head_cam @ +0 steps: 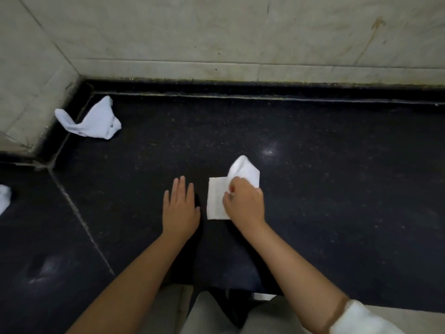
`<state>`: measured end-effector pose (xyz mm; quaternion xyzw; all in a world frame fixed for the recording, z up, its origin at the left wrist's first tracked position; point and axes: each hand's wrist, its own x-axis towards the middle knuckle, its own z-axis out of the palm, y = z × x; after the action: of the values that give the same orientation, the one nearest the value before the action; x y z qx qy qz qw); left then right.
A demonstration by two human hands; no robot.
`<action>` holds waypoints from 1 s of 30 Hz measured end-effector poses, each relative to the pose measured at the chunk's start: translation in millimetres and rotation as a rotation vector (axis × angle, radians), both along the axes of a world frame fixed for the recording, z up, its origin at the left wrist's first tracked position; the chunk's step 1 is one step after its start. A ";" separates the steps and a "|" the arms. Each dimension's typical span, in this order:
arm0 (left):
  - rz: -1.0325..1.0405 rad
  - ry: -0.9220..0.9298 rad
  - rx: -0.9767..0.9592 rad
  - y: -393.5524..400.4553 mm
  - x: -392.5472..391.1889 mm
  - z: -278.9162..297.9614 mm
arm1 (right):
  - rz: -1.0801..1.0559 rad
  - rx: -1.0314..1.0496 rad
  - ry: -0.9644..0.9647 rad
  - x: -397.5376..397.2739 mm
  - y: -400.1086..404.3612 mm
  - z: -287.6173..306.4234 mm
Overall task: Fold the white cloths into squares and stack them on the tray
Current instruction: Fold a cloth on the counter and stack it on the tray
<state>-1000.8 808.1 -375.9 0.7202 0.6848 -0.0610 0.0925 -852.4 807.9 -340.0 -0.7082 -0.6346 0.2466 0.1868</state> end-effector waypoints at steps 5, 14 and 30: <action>0.093 0.018 -0.043 -21.7 -26.9 -4.3 | 0.185 -0.018 -0.267 -27.6 -16.4 -48.9; 0.029 0.025 -0.106 -24.5 -28.3 -19.8 | 0.161 0.274 -0.200 -27.9 -15.6 -38.9; -0.367 -0.289 0.130 -13.4 -9.8 -17.0 | 0.307 0.154 -0.449 31.9 -35.8 -45.8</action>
<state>-1010.6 794.7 -392.9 0.8382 0.5248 0.0709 0.1303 -820.6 772.1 -385.8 -0.6244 -0.7768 0.0600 0.0553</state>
